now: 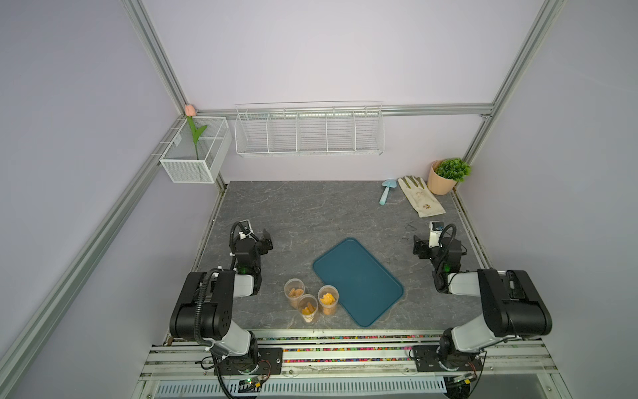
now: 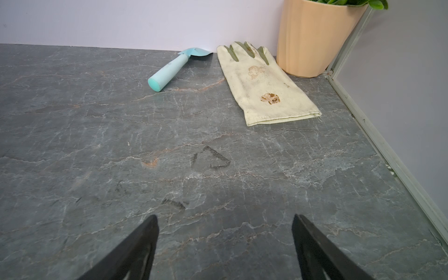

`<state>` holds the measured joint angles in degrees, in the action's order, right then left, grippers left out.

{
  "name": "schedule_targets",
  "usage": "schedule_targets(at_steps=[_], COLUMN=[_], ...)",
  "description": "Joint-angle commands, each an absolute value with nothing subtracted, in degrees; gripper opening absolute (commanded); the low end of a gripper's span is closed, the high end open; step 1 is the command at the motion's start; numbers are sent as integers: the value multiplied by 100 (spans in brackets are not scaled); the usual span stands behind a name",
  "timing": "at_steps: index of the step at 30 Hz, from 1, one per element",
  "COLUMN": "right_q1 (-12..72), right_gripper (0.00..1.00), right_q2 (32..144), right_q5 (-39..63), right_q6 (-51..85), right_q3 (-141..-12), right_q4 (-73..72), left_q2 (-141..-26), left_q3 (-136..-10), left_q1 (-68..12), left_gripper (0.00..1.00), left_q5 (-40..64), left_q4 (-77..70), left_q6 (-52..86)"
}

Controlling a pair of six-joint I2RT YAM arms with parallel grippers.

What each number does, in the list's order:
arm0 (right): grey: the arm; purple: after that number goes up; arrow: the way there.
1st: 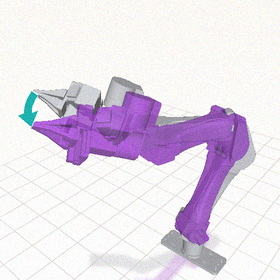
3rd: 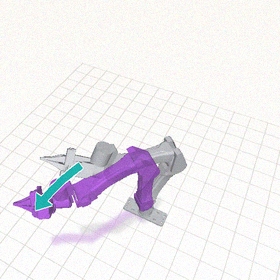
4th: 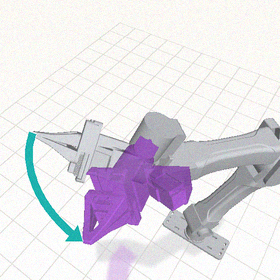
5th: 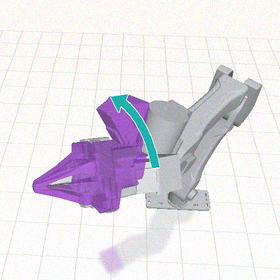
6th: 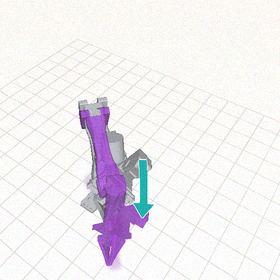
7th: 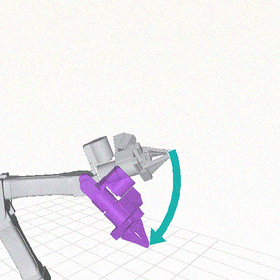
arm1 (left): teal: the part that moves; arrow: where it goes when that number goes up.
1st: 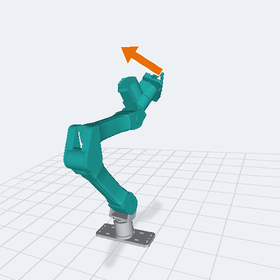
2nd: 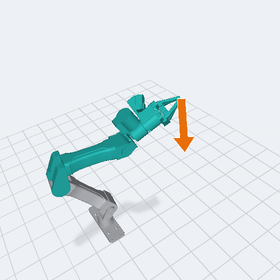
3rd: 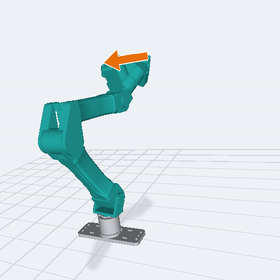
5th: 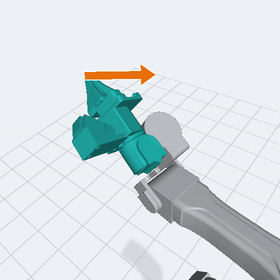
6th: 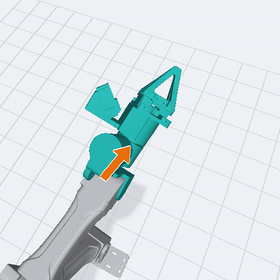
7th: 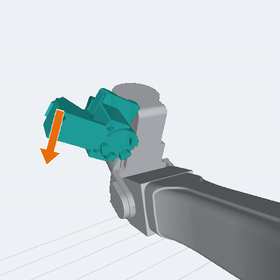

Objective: Pour the cookies out of the jar
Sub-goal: Move the tray at the center of the board.

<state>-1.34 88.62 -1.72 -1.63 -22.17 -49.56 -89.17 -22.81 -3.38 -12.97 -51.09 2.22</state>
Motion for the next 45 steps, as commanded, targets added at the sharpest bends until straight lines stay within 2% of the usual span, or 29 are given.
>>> schedule_targets(at_steps=[1,5,10,16,20,26,32,35,39,45], right_q1=[-114,-41,-42,12,113,553,1050,1143,1461,2035], right_gripper=[88,88,88,88,88,88,88,88,88,88], right_q2=[8786,8603,7673,7027,6580,6241,6404,6520,6528,6574], right_q5=[-227,-513,-930,-620,-449,42,839,968,1061,1446], right_q6=[-168,-154,237,1148,1570,1763,1885,1886,1896,2359], right_q3=[-2198,-2277,-3259,-4694,-5500,-6322,-7037,-7193,-7075,-6656], right_q4=[-5014,-4778,-2360,417,1969,3827,5221,5874,6117,6010], left_q2=[-8881,-8601,-7661,-6567,-5896,-5143,-5158,-5130,-4768,-3992], left_q3=[-2289,-2412,-2681,-3698,-4377,-4835,-5690,-5873,-5725,-5431], left_q1=[-300,-303,-299,-300,-324,-615,-1298,-1362,-1380,-1380], left_gripper=[99,99,99,99,99,99,99,99,99,99], left_q5=[-1229,-1481,-2251,-2908,-2384,-1196,-665,-62,746,1201], left_q4=[-5107,-4702,-3358,-88,1649,2858,3827,4226,4595,5409], left_q6=[123,206,513,2169,3084,3908,3735,3725,3779,3700])
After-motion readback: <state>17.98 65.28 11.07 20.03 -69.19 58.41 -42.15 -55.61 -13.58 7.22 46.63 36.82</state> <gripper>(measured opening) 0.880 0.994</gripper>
